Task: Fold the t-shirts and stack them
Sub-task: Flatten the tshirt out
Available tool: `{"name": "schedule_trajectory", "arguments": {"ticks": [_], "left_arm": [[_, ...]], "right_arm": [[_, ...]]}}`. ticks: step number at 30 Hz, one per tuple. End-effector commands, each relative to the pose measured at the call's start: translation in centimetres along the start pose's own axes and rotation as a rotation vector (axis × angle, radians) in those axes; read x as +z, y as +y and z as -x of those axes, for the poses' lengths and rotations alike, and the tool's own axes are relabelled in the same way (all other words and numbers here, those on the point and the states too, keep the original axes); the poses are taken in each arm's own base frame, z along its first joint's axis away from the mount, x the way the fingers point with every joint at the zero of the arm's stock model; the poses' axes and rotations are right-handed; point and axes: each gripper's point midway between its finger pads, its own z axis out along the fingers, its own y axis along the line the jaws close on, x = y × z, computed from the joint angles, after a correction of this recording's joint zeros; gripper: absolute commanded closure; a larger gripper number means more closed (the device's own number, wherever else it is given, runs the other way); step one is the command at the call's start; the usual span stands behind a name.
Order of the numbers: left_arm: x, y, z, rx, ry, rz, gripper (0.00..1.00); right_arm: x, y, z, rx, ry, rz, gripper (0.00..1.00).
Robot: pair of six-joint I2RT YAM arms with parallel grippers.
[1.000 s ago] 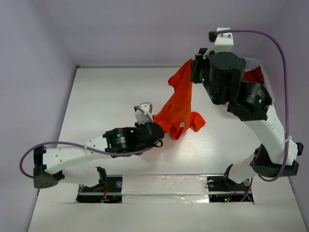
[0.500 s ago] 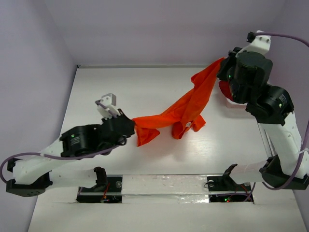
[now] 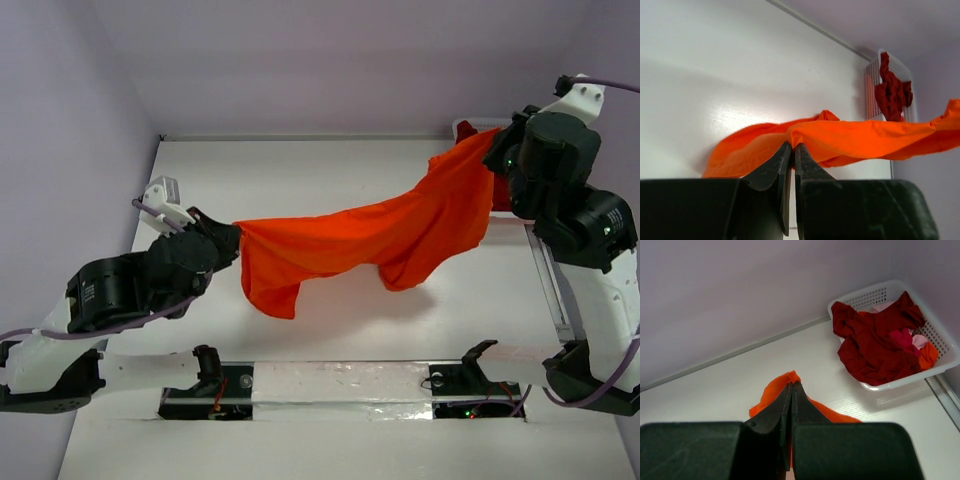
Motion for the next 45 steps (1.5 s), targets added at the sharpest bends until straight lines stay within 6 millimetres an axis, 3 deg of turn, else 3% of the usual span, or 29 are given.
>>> {"name": "schedule_trajectory", "arguments": {"ticks": [1, 5, 13, 16, 21, 26, 32, 37, 42, 45], "left_arm": [[0.2, 0.2, 4.0, -0.074, -0.166, 0.068, 1.0], [-0.2, 0.9, 6.5, -0.078, -0.233, 0.104, 1.0], [-1.8, 1.5, 10.0, -0.1, -0.304, 0.114, 1.0], [-2.4, 1.5, 11.2, -0.107, -0.333, 0.112, 1.0], [-2.4, 0.5, 11.7, -0.093, -0.332, 0.084, 1.0], [-3.2, 0.2, 13.0, -0.091, -0.345, 0.079, 1.0], [-5.0, -0.7, 15.4, -0.132, -0.36, 0.014, 1.0], [-6.4, -2.3, 16.1, -0.154, -0.328, -0.129, 1.0], [-7.4, -2.5, 16.1, -0.144, -0.308, -0.2, 1.0], [-7.1, -3.4, 14.9, -0.095, -0.269, -0.239, 1.0]], "right_arm": [[-1.6, -1.2, 3.6, 0.077, -0.076, 0.007, 1.0], [-1.5, -2.0, 4.4, 0.096, -0.088, -0.01, 1.0], [-0.7, -2.2, 3.3, 0.096, -0.062, -0.005, 1.0], [-0.6, -1.1, 3.0, 0.081, -0.04, 0.046, 1.0], [-0.3, 2.0, 1.1, 0.035, 0.052, 0.193, 1.0], [-1.0, 1.9, 0.5, 0.018, 0.062, 0.231, 1.0], [-4.5, 2.3, 2.0, 0.052, 0.051, 0.359, 1.0], [-10.2, 3.0, 4.8, 0.109, 0.001, 0.57, 1.0], [-14.3, 2.6, 6.1, 0.123, -0.04, 0.701, 1.0], [-15.8, 1.8, 5.8, 0.12, -0.052, 0.734, 1.0]]}}
